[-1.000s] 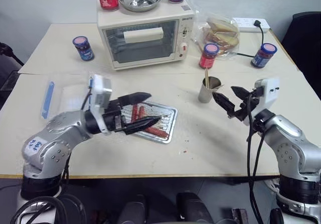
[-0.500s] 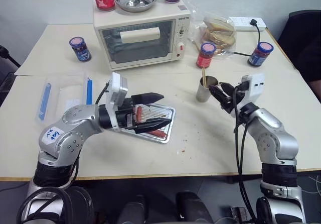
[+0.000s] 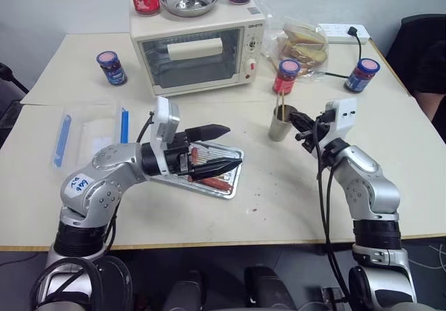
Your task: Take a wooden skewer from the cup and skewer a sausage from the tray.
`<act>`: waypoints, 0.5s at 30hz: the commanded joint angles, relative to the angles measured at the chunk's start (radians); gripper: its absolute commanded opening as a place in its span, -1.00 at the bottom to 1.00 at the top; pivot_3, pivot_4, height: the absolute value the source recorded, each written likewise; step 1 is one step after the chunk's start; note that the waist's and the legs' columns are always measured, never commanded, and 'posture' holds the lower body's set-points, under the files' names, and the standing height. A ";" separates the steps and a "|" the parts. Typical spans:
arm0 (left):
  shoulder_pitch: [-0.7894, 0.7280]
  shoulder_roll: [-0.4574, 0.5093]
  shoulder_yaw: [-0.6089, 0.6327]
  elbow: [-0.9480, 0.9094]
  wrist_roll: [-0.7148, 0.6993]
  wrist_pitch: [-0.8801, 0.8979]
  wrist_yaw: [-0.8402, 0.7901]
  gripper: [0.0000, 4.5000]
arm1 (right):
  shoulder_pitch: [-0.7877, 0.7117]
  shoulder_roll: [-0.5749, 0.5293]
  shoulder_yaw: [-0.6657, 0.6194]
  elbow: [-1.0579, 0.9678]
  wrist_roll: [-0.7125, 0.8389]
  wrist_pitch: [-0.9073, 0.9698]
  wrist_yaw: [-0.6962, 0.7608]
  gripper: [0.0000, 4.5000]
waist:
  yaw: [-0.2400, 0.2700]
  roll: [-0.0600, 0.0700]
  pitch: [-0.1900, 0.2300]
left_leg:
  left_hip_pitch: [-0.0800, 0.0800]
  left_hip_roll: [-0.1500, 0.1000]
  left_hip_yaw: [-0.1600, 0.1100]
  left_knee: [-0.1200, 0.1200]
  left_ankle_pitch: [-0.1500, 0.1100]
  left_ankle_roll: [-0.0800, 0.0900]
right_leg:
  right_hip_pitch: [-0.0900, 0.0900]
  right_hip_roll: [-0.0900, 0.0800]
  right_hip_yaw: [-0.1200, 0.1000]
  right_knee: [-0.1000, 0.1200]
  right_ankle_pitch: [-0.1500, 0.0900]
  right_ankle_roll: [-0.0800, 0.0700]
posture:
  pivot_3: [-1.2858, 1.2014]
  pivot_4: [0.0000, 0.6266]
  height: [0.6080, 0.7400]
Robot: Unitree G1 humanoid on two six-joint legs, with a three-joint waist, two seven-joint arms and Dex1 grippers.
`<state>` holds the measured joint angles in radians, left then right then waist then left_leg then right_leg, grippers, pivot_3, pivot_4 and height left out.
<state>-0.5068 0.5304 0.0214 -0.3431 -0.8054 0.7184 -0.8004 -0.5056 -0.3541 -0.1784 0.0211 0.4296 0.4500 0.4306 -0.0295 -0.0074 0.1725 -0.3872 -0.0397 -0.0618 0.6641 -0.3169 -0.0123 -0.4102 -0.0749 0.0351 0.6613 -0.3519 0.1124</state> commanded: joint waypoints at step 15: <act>-0.021 -0.034 0.003 0.055 0.140 -0.140 0.001 1.00 | -0.117 -0.247 -0.027 -0.398 0.151 0.365 0.043 -0.97 | 0.002 0.000 0.000 | -0.002 0.000 -0.001 0.000 0.000 0.000 | -0.001 -0.001 -0.001 -0.001 0.000 0.000 | 0.03 -0.52 1.00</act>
<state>-0.5326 0.4874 0.0185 -0.2798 -0.6747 0.6044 -0.7836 -0.6017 -0.5724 -0.1857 -0.3016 0.5368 0.7694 0.4521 -0.0271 -0.0072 0.1727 -0.3888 -0.0401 -0.0625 0.6639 -0.3169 -0.0124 -0.4108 -0.0756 0.0346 0.6600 -0.3519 0.1124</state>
